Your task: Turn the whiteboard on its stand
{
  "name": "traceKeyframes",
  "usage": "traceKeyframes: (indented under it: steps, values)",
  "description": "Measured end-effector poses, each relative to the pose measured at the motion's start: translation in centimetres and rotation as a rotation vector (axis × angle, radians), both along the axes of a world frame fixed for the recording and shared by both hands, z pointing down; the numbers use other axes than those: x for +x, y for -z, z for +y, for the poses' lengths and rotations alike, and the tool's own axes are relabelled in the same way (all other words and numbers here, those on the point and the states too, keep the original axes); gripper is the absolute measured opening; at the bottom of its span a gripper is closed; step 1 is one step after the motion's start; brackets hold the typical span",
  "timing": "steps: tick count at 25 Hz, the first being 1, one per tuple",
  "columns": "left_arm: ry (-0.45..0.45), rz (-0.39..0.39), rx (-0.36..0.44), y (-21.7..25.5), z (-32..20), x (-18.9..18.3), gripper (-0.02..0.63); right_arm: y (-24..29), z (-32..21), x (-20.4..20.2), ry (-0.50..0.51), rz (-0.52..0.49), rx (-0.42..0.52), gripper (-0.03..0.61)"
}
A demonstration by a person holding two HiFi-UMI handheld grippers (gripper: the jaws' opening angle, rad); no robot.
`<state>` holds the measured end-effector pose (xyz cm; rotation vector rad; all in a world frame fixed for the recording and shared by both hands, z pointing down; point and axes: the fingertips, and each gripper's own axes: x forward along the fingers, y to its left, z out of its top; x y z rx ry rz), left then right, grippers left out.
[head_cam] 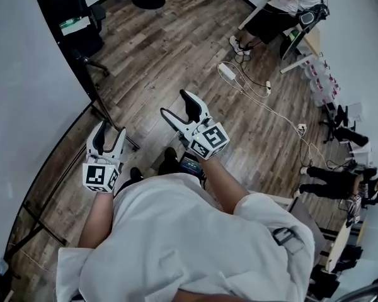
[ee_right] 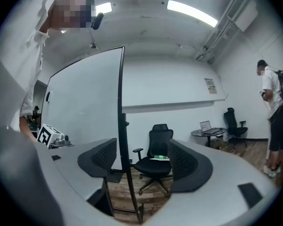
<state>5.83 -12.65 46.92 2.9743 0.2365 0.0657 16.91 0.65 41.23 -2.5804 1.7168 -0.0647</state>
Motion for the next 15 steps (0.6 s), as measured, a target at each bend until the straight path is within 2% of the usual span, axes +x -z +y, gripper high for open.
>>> traceKeyframes:
  steps: [3, 9, 15]
  values:
    - [0.06, -0.011, 0.012, -0.3, -1.3, 0.7, 0.244, -0.9, -3.2, 1.5, 0.117, -0.033, 0.007, 0.345]
    - [0.251, -0.06, 0.037, -0.5, -2.8, 3.9, 0.244, -0.7, -9.5, 6.4, 0.404, -0.061, 0.03, 0.345]
    - [0.448, -0.068, 0.03, -0.7, -4.0, 4.9, 0.244, 0.2, -14.3, 9.0, 0.616, -0.065, 0.057, 0.345]
